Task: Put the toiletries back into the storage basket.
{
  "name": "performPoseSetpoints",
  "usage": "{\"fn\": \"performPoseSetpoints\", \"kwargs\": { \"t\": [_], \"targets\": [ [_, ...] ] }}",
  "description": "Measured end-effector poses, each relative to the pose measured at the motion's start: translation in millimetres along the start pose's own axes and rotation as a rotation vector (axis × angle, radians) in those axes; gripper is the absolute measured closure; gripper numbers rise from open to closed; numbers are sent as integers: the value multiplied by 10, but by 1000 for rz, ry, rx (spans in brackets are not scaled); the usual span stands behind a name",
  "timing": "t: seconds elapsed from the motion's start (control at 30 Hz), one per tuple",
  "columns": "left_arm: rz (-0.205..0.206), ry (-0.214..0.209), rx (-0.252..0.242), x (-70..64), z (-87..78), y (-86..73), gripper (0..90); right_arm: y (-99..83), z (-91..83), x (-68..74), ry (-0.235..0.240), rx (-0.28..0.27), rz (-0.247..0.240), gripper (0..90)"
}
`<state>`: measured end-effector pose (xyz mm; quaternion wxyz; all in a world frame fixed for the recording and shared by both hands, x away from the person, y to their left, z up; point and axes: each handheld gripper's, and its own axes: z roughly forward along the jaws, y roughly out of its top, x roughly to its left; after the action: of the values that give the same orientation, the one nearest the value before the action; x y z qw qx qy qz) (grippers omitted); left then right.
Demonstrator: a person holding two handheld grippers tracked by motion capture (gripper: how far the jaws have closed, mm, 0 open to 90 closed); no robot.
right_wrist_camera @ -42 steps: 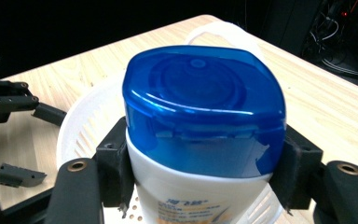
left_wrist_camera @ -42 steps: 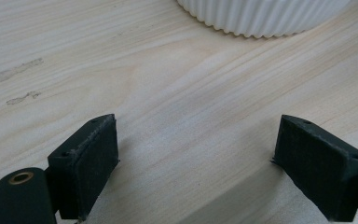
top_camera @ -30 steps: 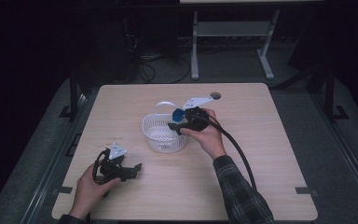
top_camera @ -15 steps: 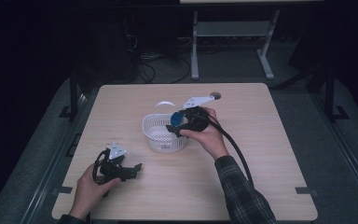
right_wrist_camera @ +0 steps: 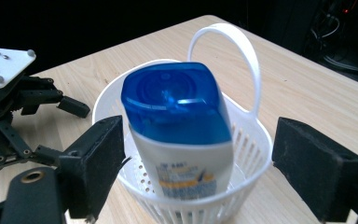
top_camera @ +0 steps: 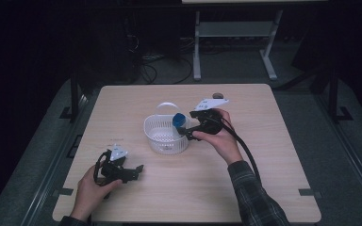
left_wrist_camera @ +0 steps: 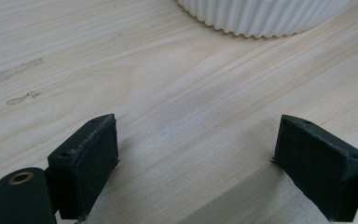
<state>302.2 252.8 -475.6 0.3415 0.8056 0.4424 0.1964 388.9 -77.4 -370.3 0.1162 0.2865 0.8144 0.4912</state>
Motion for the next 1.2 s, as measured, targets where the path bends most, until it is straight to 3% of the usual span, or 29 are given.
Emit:
{"fn": "performPoseSetpoints", "kwargs": {
  "t": [0.6,1.2],
  "targets": [
    [-2,0,-2,0,3,2,126,-327,-535,-65,-89,-4,36,168],
    [-6,0,-5,1,8,3,126,-716,-950,-146,-121,-41,102,170]
  ]
}}
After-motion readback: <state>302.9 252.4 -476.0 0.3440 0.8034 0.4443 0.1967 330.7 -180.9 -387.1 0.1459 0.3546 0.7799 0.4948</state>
